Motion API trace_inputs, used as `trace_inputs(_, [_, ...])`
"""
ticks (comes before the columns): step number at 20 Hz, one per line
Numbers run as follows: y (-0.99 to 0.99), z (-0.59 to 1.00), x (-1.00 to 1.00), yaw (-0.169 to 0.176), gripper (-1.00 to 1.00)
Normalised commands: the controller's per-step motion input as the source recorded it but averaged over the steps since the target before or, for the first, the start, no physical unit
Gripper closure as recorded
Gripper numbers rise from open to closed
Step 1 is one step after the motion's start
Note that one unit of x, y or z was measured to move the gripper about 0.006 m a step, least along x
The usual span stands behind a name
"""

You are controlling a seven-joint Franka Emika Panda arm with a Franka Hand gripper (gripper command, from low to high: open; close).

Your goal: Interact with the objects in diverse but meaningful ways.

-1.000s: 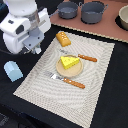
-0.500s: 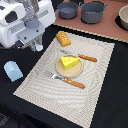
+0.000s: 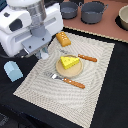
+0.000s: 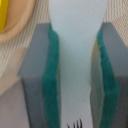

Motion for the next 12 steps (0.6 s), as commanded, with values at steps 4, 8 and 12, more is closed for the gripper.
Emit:
trace_inputs(4, [-0.61,0.00,0.83,-0.032,1.00])
trace_inputs(8, [-0.63,0.00,0.81,-0.017,1.00])
trace_inputs(12, [-0.61,0.00,0.76,0.000,1.00])
